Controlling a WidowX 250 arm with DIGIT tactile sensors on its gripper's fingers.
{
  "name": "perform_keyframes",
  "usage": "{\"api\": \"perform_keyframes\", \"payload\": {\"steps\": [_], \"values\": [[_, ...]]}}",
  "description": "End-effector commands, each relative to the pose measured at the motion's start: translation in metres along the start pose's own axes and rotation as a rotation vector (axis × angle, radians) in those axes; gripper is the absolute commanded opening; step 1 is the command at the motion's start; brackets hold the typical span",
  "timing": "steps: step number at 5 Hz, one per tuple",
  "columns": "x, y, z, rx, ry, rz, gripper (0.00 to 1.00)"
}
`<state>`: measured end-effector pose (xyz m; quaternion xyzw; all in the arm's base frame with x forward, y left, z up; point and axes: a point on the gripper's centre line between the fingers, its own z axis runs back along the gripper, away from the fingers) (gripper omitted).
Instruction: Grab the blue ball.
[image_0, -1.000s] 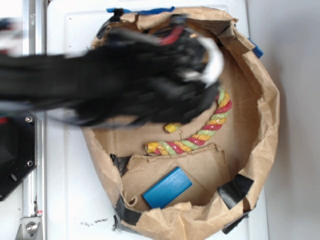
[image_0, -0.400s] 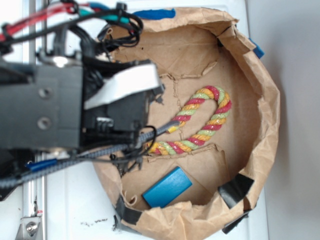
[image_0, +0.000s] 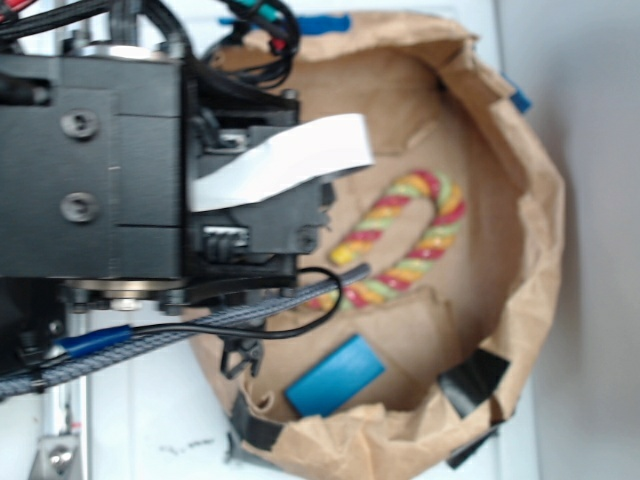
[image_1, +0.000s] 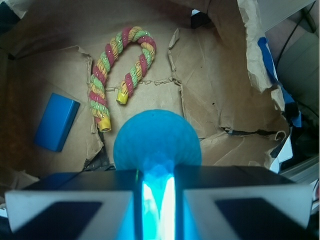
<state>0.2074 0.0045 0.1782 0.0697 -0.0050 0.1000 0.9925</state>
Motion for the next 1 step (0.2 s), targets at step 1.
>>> {"api": "perform_keyframes", "payload": {"steps": [1], "values": [[0.0196, 0.0248, 0.0197, -0.032, -0.104, 0.079, 0.0]]}}
